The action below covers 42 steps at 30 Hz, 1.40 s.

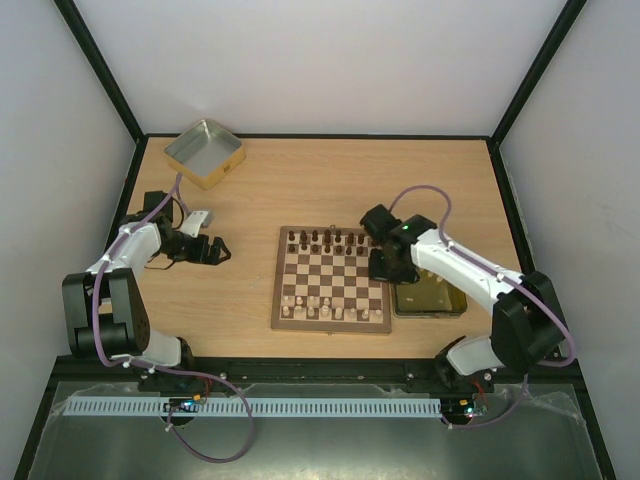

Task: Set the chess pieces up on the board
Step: Pick up the chess piece from the storage box, then place the chess piece on the chessboard.

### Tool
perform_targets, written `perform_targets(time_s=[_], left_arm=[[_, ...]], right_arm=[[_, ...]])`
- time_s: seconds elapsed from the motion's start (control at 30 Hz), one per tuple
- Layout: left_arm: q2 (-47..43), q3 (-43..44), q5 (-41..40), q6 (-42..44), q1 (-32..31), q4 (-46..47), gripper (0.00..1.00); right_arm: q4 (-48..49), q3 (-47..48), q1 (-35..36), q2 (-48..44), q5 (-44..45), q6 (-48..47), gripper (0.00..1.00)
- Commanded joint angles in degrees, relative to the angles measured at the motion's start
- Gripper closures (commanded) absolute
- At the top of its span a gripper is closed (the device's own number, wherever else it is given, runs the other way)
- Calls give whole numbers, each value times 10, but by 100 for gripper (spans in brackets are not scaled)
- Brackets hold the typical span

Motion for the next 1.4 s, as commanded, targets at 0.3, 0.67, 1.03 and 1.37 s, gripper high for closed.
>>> perform_targets(time_s=[0.3,0.67,1.03,1.37], left_arm=[[-5,12,1,0,3,-8,1],[-8,12,2,0,4,-8,1],[-6,12,4,2,4,-10,1],[-9,12,3,1,4,-9,1]], right_arm=[[9,86,162,104,-22,80,97],[32,102,206,155,-47,88,96],[39,81,221,158,-45,96,96],[37,65,221,153,-40,100,95]])
